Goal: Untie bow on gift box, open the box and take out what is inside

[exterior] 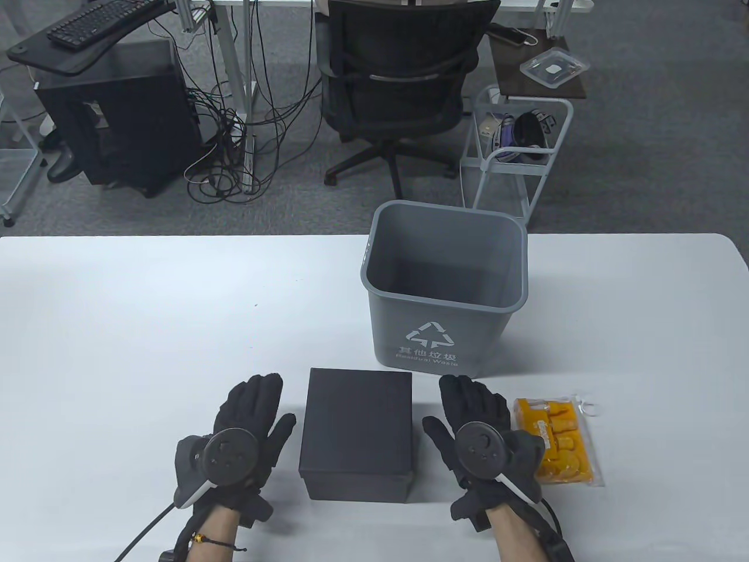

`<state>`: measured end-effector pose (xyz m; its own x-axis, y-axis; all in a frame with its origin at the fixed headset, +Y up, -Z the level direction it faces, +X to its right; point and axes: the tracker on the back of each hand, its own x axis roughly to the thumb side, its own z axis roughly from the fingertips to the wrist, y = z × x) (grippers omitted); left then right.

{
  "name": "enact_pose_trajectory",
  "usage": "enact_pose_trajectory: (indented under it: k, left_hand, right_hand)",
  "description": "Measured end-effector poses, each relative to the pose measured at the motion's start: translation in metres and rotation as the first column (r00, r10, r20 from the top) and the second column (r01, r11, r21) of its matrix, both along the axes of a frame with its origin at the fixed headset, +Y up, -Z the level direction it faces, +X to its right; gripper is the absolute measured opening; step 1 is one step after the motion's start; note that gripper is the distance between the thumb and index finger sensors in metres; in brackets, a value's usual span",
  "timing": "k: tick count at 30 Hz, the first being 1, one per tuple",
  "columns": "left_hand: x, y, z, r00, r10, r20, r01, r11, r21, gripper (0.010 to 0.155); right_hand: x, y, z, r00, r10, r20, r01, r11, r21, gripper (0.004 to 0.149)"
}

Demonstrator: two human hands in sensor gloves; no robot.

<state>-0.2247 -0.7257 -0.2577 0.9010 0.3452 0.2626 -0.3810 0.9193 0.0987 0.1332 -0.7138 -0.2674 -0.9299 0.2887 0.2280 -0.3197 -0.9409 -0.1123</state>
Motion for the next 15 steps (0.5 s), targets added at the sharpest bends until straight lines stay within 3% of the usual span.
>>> enact_pose_trajectory:
  k: [5, 15]
  left_hand:
    - [0.002, -0.012, -0.005, 0.998, -0.059, 0.006, 0.059, 0.991, -0.124, 0.072]
    - [0.003, -0.016, -0.005, 1.000, -0.010, 0.020, 0.013, 0.985, -0.171, 0.072]
  right_hand:
    - [0.001, -0.012, -0.006, 0.998, 0.062, -0.010, -0.063, 0.986, -0.154, 0.079]
    - [0.003, -0.017, -0.006, 0.999, 0.047, -0.007, -0.047, 0.978, -0.204, 0.078]
